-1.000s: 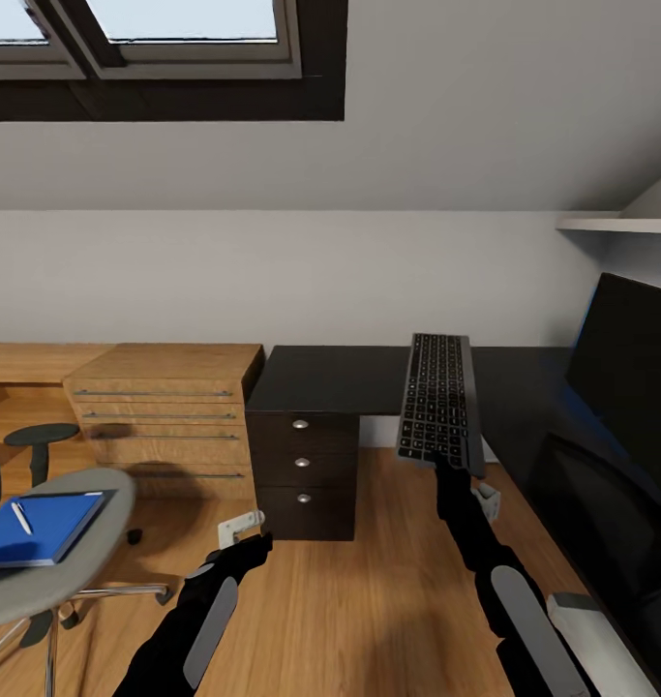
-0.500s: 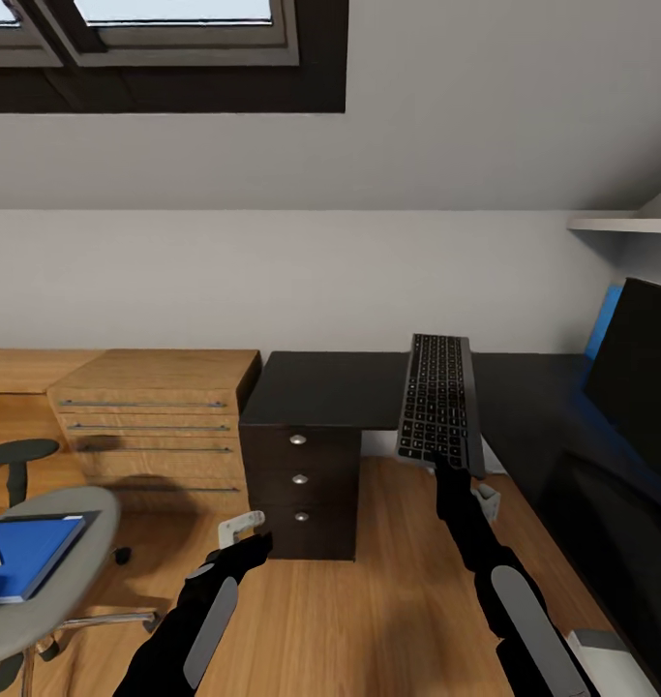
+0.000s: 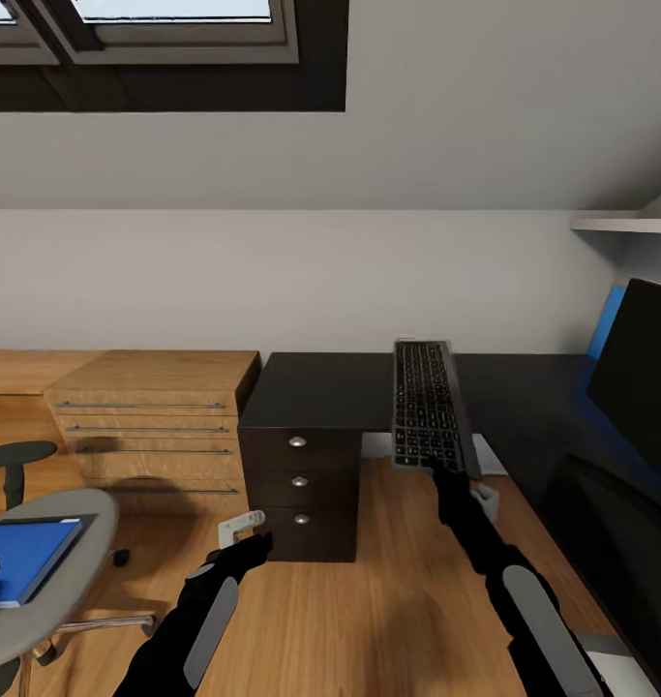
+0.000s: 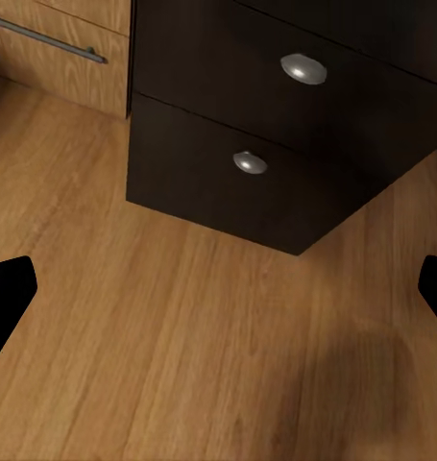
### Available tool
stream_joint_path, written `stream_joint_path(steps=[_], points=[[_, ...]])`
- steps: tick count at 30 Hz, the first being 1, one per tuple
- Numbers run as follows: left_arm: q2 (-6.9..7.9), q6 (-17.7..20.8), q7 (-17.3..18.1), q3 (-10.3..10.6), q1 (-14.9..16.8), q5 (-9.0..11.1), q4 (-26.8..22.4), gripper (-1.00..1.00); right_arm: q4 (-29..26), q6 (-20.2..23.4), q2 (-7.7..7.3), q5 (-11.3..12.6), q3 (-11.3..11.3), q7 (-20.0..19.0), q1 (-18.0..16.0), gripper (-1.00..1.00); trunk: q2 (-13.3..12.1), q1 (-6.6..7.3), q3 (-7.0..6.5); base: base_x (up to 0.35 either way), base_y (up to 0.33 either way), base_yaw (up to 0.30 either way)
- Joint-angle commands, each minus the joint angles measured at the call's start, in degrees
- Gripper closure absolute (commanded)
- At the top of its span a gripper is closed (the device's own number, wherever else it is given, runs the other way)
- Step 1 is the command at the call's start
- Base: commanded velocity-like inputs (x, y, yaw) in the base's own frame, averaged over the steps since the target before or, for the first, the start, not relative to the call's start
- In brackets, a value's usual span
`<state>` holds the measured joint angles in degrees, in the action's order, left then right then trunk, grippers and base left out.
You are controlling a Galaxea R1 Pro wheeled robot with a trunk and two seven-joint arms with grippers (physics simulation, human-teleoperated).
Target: In the bedroom, organize the workspace by keeping the computer under the desk, ensuring the monitor is on the desk, placing the keyboard on the desk next to the monitor, placing the mouse on the desk next to the keyboard, moving the folder from the swivel chair onto the desk next to the mouse, stacking the notebook on top of the folder with the pen on top of the notebook, and positioning the swivel chair next to the desk.
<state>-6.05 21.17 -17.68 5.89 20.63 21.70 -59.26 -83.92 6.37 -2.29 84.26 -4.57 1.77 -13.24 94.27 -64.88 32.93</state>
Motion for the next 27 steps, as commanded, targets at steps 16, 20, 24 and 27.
stream_joint_path(steps=[16, 20, 24, 27], points=[[-0.01, 0.06, -0.47, 0.21, 0.04, 0.55, -0.26, -1.00, 6.73, 15.64, -2.97, 18.84, 8.26, 0.32, -0.56, 1.00, 0.04, 0.01, 0.06, 0.061, 0.000, 0.000], [-0.01, -0.06, -0.19, 1.01, -0.75, 0.51, -0.75, -1.00, 7.51, 15.58, -2.98, 18.84, 8.26, 1.13, -0.61, 1.00, 0.04, 0.01, 0.06, 0.170, 0.000, 0.000], [1.11, -2.36, -0.42, 8.23, -5.91, 0.41, -8.95, -1.00, 8.84, 15.56, -2.98, 18.79, 8.26, 1.77, -1.09, 1.00, 0.04, 0.01, 0.06, 0.115, 0.000, 0.000], [3.78, -3.53, -0.56, 11.82, -11.82, 0.43, -17.06, -1.00, 9.93, 15.53, -2.96, 18.76, 8.23, 2.03, -1.37, 1.00, 0.04, 0.01, 0.06, 0.111, 0.000, 0.000]])
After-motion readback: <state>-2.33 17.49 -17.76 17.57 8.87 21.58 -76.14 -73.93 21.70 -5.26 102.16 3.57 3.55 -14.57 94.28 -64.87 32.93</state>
